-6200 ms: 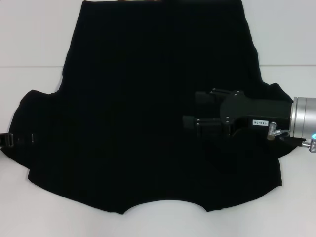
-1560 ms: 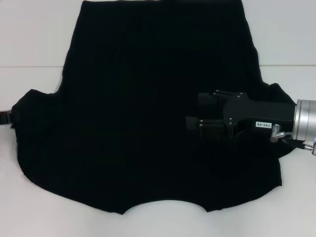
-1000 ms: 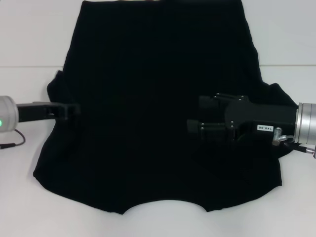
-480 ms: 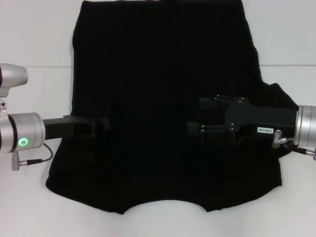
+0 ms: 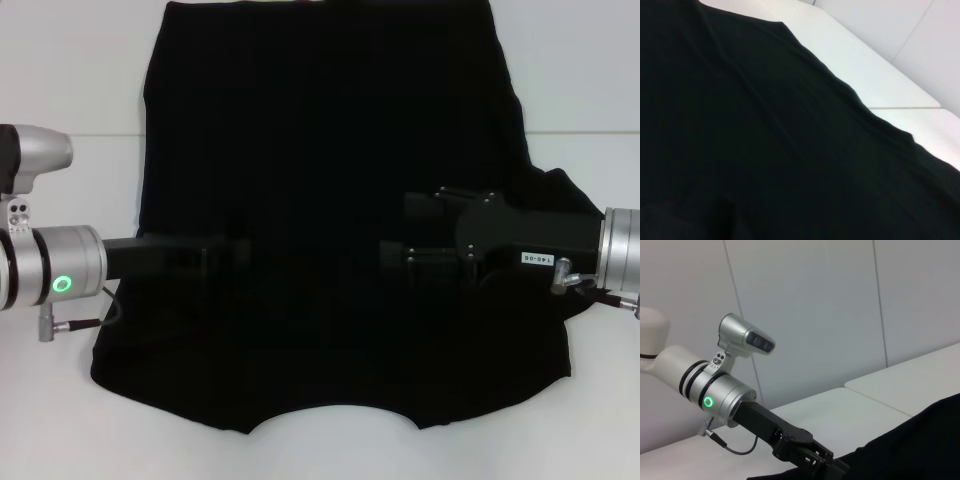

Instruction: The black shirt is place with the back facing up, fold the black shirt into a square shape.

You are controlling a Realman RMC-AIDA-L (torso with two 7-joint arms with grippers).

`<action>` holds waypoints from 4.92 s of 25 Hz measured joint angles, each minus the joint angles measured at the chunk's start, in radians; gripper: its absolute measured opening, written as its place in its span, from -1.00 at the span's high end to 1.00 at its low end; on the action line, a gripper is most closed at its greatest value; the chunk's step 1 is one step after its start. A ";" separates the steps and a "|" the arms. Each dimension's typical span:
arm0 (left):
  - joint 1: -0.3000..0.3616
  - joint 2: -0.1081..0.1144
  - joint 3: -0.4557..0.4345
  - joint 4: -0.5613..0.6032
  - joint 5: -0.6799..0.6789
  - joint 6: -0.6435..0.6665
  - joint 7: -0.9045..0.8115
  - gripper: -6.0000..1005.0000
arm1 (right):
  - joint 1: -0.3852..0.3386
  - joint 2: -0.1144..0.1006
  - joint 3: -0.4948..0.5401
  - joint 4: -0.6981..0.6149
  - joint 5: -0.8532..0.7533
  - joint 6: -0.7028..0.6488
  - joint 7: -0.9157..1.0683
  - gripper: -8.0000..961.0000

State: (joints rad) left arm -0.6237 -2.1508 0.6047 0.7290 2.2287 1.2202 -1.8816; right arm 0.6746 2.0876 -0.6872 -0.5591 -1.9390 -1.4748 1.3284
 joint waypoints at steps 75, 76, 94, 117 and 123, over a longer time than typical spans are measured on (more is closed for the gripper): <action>-0.065 -0.013 0.182 -0.243 -0.207 0.288 0.808 -0.81 | -0.041 -0.204 0.060 -0.039 -0.399 0.337 1.066 -0.86; -0.065 -0.013 0.182 -0.243 -0.207 0.288 0.807 -0.81 | -0.041 -0.204 0.059 -0.039 -0.410 0.345 1.076 -0.86; -0.058 -0.014 0.176 -0.249 -0.207 0.274 0.800 -0.81 | -0.027 -0.160 0.003 -0.010 -0.425 0.431 1.073 -0.82; -0.056 -0.014 0.173 -0.245 -0.207 0.274 0.799 -0.81 | -0.018 -0.146 -0.022 0.027 -0.425 0.482 1.058 -0.10; -0.056 -0.014 0.173 -0.246 -0.207 0.274 0.799 -0.81 | -0.018 -0.142 -0.022 0.027 -0.425 0.495 1.046 0.45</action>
State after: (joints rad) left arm -0.6795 -2.1645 0.7776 0.4828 2.0218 1.4941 -1.0830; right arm 0.6562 1.9457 -0.7088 -0.5322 -2.3643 -0.9793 2.3744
